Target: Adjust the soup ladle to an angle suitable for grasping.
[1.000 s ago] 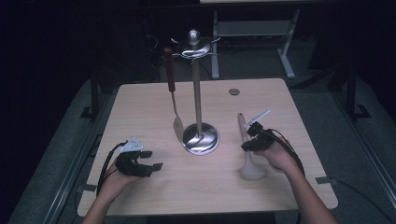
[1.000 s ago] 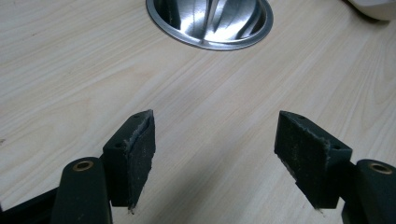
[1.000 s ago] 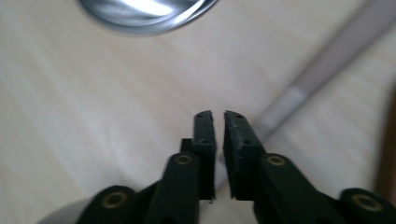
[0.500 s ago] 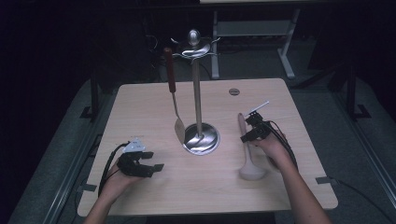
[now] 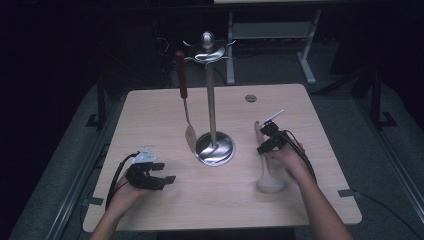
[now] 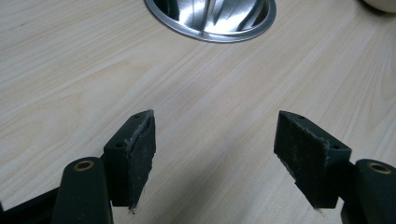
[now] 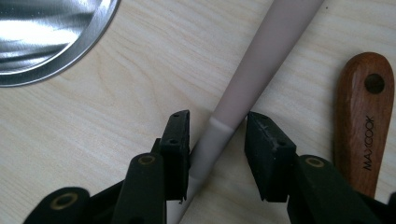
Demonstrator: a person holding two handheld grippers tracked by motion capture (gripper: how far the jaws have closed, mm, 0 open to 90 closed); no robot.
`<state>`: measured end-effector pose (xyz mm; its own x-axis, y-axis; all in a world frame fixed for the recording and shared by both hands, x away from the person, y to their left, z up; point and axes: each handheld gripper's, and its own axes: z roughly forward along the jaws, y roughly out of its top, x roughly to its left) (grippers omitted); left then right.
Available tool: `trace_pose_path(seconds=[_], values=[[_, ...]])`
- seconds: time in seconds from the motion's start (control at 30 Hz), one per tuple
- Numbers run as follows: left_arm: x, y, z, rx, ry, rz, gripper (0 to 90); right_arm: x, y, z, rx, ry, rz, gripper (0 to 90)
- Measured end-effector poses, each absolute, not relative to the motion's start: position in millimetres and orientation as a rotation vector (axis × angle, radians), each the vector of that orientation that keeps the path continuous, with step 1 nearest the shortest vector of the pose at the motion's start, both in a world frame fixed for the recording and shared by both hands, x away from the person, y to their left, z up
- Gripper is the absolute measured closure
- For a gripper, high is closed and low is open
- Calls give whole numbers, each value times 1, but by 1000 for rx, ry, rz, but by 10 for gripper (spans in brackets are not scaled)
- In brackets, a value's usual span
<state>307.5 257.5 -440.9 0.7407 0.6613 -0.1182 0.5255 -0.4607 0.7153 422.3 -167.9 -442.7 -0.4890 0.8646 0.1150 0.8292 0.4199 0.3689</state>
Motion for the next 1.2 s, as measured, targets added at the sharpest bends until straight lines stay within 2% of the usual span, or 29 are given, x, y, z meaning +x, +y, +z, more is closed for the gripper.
trace_pose_path(seconds=[0.53,1.2], values=[[307,258,-440,2147,900,215,298,419,-154,-442,1453,2624,611,680],[307,257,-440,2151,898,211,298,415,-135,-445,1400,2585,536,690]])
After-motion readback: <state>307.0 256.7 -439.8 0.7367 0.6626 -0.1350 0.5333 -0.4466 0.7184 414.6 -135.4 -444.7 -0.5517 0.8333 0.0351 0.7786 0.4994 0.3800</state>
